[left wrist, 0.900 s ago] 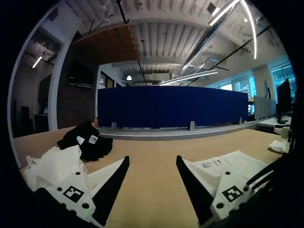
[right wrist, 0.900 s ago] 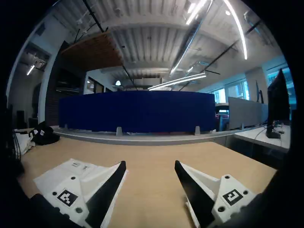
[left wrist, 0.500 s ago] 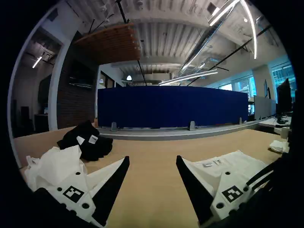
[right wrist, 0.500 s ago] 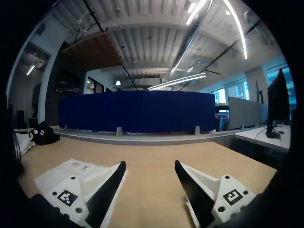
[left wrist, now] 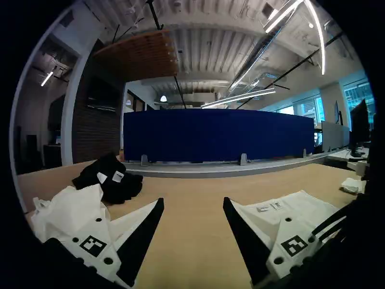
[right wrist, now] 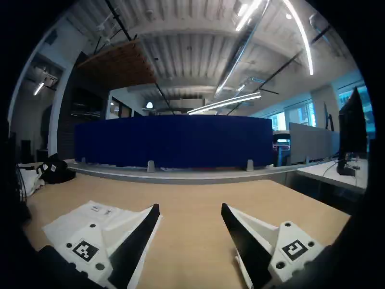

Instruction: Fold towel

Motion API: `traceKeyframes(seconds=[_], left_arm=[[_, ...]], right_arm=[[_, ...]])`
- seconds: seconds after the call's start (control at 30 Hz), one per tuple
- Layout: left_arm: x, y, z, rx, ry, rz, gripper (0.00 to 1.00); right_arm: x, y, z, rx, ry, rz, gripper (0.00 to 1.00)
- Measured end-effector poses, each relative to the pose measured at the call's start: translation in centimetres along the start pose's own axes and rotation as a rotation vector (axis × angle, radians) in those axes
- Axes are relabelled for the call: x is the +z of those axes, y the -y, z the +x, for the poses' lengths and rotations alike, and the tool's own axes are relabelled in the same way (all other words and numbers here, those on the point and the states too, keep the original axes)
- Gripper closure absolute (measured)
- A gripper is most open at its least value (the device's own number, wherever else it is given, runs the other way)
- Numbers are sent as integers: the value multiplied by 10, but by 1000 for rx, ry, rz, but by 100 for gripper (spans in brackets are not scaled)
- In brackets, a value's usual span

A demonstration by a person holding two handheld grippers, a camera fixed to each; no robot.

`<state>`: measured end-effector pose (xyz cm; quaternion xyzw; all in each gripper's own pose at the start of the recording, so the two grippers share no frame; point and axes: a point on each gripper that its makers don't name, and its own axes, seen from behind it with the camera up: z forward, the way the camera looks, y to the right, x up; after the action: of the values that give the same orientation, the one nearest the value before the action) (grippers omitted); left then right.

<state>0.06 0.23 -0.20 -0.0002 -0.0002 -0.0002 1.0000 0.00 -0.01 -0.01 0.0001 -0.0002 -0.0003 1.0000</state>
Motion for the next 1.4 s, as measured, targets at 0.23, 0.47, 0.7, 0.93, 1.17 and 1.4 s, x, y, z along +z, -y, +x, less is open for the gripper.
traceKeyframes(seconds=[0.23,0.47,0.7,0.93,1.17,1.4], left_arm=[[1,2,0,4,2,1,9],[3,-1,32,31,-16,-6,9],[4,-11,90,14,-6,-25,9],[3,-23,136,10,20,-52,9],[1,-26,167,-3,48,-55,9],[0,-25,182,9,91,-63,9]], right_arm=[[1,-2,2,-12,5,-7,0],[1,-5,45,-62,-27,-25,0],[-7,1,100,-46,-25,-11,0],[-18,9,152,-42,-19,-12,0],[-19,10,189,-32,-15,-22,0],[-17,16,208,-45,3,-9,0]])
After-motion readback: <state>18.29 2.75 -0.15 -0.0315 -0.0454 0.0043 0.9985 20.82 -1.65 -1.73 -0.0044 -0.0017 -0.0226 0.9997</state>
